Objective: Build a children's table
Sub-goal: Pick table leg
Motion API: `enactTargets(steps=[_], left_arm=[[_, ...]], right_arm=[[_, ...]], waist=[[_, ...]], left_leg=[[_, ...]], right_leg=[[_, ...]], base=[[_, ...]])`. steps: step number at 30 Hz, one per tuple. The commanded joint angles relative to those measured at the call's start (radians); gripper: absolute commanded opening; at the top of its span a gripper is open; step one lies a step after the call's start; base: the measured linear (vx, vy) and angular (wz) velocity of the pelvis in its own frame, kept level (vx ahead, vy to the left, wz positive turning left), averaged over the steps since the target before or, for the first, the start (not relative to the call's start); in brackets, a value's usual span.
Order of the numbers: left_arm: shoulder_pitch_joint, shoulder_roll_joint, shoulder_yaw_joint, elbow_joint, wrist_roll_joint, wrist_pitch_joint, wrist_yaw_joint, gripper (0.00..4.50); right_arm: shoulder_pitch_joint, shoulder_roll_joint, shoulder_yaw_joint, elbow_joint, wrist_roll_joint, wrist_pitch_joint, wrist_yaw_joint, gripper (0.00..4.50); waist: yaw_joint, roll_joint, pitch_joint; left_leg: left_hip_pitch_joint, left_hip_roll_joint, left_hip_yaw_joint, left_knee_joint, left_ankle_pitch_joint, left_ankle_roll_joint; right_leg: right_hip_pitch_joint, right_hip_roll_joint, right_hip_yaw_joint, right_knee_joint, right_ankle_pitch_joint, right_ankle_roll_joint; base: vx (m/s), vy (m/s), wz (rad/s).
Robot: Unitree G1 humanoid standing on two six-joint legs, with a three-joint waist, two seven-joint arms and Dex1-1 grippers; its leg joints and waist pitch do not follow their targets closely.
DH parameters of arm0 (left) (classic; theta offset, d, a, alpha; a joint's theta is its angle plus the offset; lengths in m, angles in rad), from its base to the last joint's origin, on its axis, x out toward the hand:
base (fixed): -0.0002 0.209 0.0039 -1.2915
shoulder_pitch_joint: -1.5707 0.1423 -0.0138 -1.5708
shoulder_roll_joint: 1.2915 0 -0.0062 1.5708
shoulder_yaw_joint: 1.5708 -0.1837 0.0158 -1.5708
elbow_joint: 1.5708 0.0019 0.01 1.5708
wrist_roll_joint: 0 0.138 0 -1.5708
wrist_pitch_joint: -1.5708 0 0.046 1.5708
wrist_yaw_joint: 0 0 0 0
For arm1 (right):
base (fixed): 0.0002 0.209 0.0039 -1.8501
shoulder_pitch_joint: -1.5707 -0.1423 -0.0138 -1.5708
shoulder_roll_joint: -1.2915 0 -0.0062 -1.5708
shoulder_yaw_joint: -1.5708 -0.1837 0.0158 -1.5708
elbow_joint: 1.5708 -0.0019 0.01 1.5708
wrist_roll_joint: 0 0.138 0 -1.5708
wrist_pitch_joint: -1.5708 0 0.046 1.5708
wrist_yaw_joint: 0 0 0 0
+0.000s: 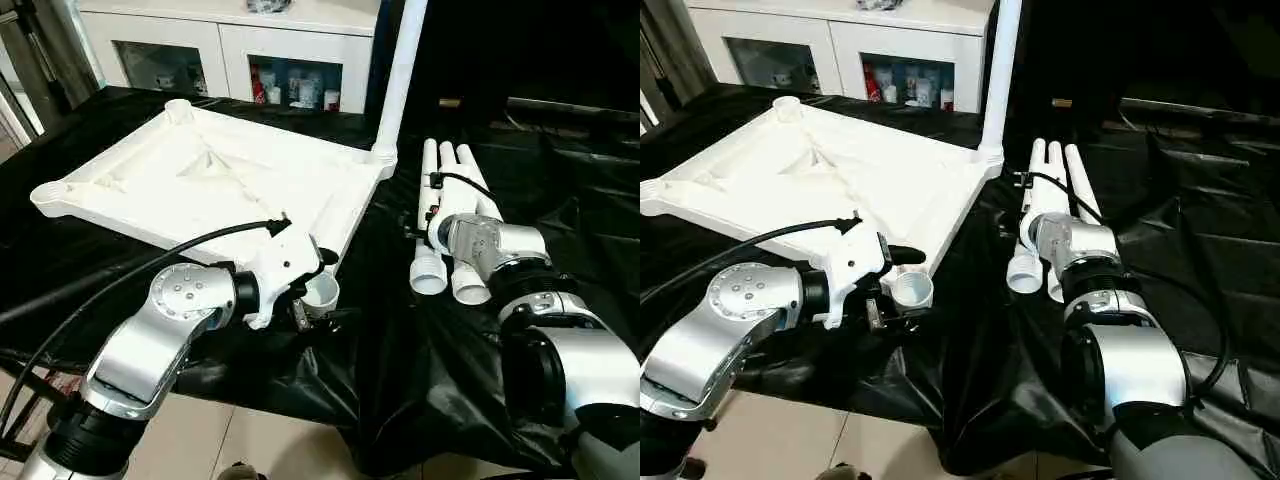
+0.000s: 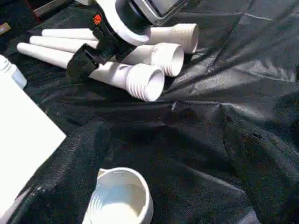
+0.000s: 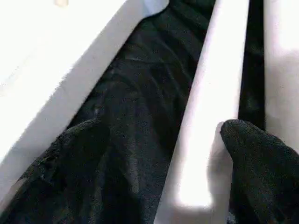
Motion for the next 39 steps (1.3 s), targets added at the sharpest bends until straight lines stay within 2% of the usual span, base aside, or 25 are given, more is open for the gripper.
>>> enactTargets(steps=[1,3,4,7,8,11,17,26,27,28,34,35,39], left_arm=[[-0.005,0.008,-0.005,-0.021,-0.01,-0.003,0.001,4.41],[-0.004,0.01,-0.006,-0.013,-0.007,-0.011,0.003,4.41],[-0.003,0.011,-0.007,-0.012,-0.005,-0.014,0.004,4.41],[-0.001,0.011,-0.009,-0.014,-0.006,-0.012,0.006,4.41],[0.0,0.009,-0.011,-0.018,-0.008,-0.008,0.006,4.41],[0.001,0.008,-0.016,-0.022,-0.011,-0.002,0.003,4.41],[0.004,0.009,-0.023,-0.025,-0.013,0.001,0.002,4.41],[0.003,0.015,-0.028,-0.024,-0.013,0.004,0.006,4.41],[0.005,0.015,-0.028,-0.025,-0.012,0.005,0.007,4.41],[0.005,0.016,-0.029,-0.026,-0.012,0.007,0.007,4.41],[0.003,0.022,-0.034,-0.028,-0.016,0.016,0.003,4.41],[0.0,0.022,-0.034,-0.028,-0.018,0.019,0.002,4.47],[-0.008,0.026,-0.038,-0.024,-0.021,0.026,0.0,4.5]], right_arm=[[-0.009,0.0,-0.015,-0.028,0.024,-0.005,0.009,4.5],[-0.004,-0.002,-0.022,-0.038,0.031,-0.014,0.006,4.5],[-0.002,-0.004,-0.024,-0.041,0.032,-0.017,0.003,4.5],[0.003,-0.012,-0.026,-0.031,0.02,-0.033,-0.017,4.5],[0.007,-0.02,-0.031,-0.02,0.017,-0.048,-0.038,4.5],[0.012,-0.029,-0.034,-0.005,0.015,-0.069,-0.065,4.5],[0.017,-0.025,-0.022,0.021,0.009,-0.07,-0.068,4.5],[0.018,-0.01,-0.023,0.076,0.028,-0.043,-0.014,4.5],[0.016,-0.009,-0.026,0.085,0.031,-0.034,-0.008,4.5],[0.013,-0.008,-0.03,0.094,0.035,-0.022,-0.003,4.5],[-0.014,-0.008,-0.036,0.133,0.036,0.025,-0.016,4.5],[-0.022,-0.008,-0.038,0.142,0.037,0.034,-0.019,4.32],[-0.043,-0.008,-0.039,0.163,0.036,0.052,-0.024,4.18]], waist=[[0.002,0.001,-0.076],[0.003,0.001,-0.077],[0.003,-0.004,-0.078],[0.004,-0.001,-0.079],[0.005,-0.005,-0.078],[0.006,-0.004,-0.079],[0.004,-0.006,-0.078],[0.005,-0.01,-0.079],[0.004,-0.01,-0.078],[0.005,-0.015,-0.078],[0.004,-0.017,-0.076],[0.003,-0.018,-0.075],[0.004,-0.019,-0.074]], left_leg=[[0.004,-0.005,0.009,-0.066,-0.219,-0.023],[0.003,-0.005,0.01,-0.065,-0.207,-0.022],[0.003,-0.005,0.011,-0.065,-0.201,-0.02],[0.002,-0.005,0.011,-0.064,-0.185,-0.02],[0.001,-0.005,0.011,-0.064,-0.179,-0.02],[0.004,-0.006,0.012,-0.063,-0.183,-0.022],[-0.001,-0.008,0.011,-0.063,-0.189,-0.019],[0.0,-0.006,0.012,-0.062,-0.188,-0.014],[0.0,-0.006,0.012,-0.062,-0.191,-0.014],[-0.001,-0.005,0.012,-0.062,-0.187,-0.013],[0.001,-0.005,0.011,-0.063,-0.203,-0.021],[0.0,-0.005,0.011,-0.064,-0.212,-0.025],[0.001,-0.005,0.01,-0.063,-0.23,-0.03]], right_leg=[[0.059,-0.039,0.038,-0.059,-0.22,-0.186],[0.059,-0.039,0.038,-0.058,-0.212,-0.186],[0.059,-0.039,0.039,-0.058,-0.208,-0.186],[0.059,-0.039,0.039,-0.056,-0.196,-0.188],[0.06,-0.04,0.039,-0.055,-0.195,-0.187],[0.058,-0.038,0.038,-0.055,-0.201,-0.182],[0.061,-0.039,0.037,-0.057,-0.215,-0.176],[0.059,-0.04,0.037,-0.056,-0.231,-0.177],[0.059,-0.04,0.038,-0.057,-0.234,-0.176],[0.06,-0.041,0.037,-0.056,-0.236,-0.175],[0.057,-0.041,0.037,-0.059,-0.27,-0.164],[0.057,-0.041,0.037,-0.06,-0.284,-0.161],[0.054,-0.043,0.037,-0.063,-0.319,-0.148]], base=[[0.0,0.0,0.0],[0.0,0.0,0.0],[0.0,0.0,0.0],[0.0,0.0,0.0],[0.0,0.0,0.0],[0.0,0.0,0.0],[0.0,0.0,0.0],[0.0,0.0,0.0],[0.0,0.0,0.0],[0.0,0.0,0.0],[0.0,0.0,0.0],[0.0,0.0,0.0],[0.0,0.0,0.0]])
